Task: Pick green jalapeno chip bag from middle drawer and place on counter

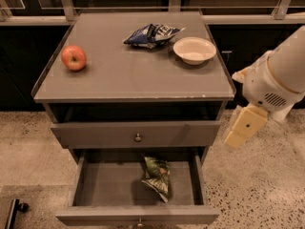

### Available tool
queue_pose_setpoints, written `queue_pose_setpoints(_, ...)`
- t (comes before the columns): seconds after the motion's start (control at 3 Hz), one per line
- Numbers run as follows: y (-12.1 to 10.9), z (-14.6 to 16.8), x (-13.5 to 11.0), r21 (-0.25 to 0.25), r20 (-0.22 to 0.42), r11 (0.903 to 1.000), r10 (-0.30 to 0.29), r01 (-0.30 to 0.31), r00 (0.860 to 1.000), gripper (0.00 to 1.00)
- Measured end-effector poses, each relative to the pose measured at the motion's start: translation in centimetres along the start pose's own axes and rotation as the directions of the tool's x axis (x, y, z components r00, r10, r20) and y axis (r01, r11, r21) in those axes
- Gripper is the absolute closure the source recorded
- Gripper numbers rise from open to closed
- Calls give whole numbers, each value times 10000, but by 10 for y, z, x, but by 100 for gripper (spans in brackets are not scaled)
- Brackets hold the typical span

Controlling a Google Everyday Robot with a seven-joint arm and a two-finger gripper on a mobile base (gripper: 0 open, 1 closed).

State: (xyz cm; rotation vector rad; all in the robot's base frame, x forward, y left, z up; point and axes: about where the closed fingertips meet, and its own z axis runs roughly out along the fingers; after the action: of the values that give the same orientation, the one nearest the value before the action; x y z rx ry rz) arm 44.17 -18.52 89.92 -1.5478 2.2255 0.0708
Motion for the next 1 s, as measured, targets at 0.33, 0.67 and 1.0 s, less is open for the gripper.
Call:
queue_pose_setpoints(0.33, 6, 33, 4, -340, 271, 9987, 389, -380, 9989, 0)
queue_pose_setpoints(0.67, 6, 33, 4, -340, 272, 9987, 389, -380, 9989, 0)
queue_pose_setpoints(1.0, 15, 38, 4, -331, 611, 9991, 301, -281, 9977, 0)
